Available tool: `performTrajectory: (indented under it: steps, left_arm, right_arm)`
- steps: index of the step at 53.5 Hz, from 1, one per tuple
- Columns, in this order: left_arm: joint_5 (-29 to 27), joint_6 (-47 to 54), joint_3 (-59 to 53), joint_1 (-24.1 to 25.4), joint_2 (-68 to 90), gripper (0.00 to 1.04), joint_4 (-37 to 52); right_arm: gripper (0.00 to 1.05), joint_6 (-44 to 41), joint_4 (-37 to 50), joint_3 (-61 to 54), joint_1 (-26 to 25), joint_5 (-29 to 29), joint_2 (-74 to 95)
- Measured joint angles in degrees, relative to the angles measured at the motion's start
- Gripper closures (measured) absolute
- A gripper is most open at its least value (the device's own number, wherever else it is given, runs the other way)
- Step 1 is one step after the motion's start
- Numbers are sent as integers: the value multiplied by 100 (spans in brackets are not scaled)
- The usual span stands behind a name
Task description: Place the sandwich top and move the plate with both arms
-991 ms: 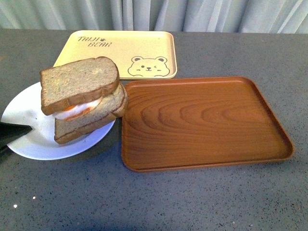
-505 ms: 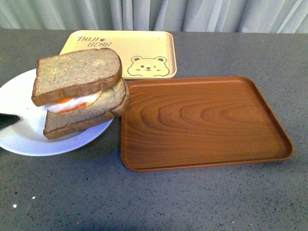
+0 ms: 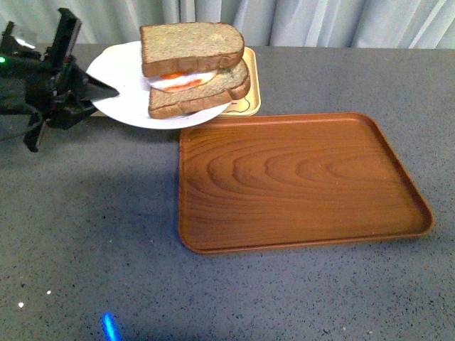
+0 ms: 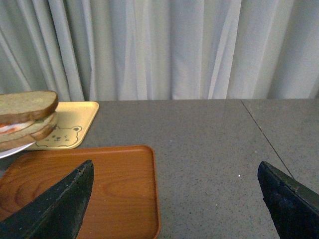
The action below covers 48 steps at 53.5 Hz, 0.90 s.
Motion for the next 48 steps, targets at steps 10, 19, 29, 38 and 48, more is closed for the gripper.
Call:
performTrajectory:
  steps: [10, 19, 29, 38, 48]
  left_arm:
    - [-146, -48, 1019, -240, 654, 102, -365]
    - [-258, -87, 1644, -354, 1095, 102, -673]
    - [-326, -142, 2151, -431, 1440, 102, -841]
    - [-391, -173, 2415, -455, 1593, 84, -925]
    - [-376, -153, 2339, -387, 1589, 57, -852]
  right_arm:
    - [9, 0, 0, 0, 0, 0, 0]
    - [9, 0, 0, 0, 0, 0, 0]
    - [9, 0, 0, 0, 0, 0, 0]
    - [9, 0, 0, 0, 0, 0, 0]
    - [9, 0, 0, 0, 0, 0, 0]
